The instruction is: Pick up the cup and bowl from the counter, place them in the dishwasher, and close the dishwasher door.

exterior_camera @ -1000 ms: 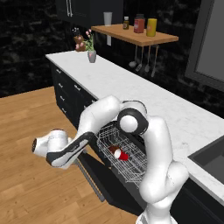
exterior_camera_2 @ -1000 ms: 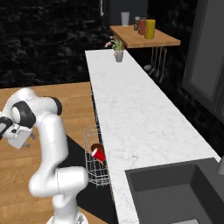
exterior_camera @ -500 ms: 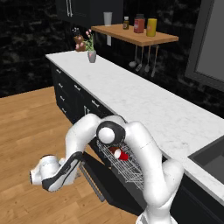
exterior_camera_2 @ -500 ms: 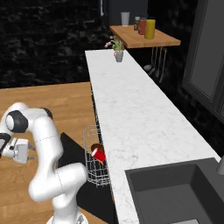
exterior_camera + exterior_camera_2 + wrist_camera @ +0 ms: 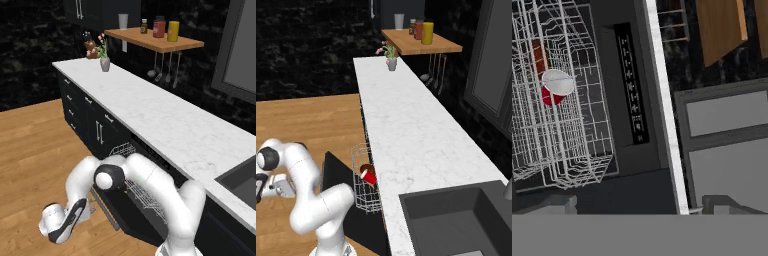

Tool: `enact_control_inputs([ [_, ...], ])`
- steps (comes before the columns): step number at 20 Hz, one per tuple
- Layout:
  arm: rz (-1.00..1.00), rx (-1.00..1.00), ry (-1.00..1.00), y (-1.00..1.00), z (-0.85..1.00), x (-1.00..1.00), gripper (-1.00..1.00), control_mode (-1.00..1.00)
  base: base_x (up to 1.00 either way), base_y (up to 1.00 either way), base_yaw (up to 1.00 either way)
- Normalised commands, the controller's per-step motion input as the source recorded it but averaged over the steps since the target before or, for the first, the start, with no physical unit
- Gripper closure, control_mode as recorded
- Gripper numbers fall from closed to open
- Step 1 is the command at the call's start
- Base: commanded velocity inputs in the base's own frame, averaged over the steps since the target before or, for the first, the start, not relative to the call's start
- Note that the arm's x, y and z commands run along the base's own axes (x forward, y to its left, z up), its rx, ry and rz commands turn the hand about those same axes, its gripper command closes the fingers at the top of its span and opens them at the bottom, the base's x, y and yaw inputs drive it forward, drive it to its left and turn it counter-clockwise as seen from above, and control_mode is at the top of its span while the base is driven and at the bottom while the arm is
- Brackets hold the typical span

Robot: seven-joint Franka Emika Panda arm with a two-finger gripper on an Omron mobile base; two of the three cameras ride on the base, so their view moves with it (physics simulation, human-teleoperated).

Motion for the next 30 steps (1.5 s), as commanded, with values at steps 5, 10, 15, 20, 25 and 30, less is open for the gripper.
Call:
enact_control_inputs([
  [5,0.00,-0.25,-0.14,0.00,-0.60,0.00,-1.00,-1.00,0.00,0.00,0.00],
  [10,0.00,-0.18,-0.04,0.00,-0.55,0.07,-1.00,-1.00,0.00,0.00,0.00],
  [15,0.00,-0.10,0.00,0.00,-0.46,0.26,-1.00,-1.00,0.00,0.00,0.00],
  [20,0.00,-0.03,0.00,0.00,-0.43,0.33,-1.00,-1.00,0.00,0.00,0.00],
  [25,0.00,0.00,0.03,0.00,-0.49,0.42,-1.00,-1.00,0.00,0.00,0.00],
  [30,0.00,0.00,0.09,0.00,-0.57,0.36,-1.00,-1.00,0.00,0.00,0.00],
])
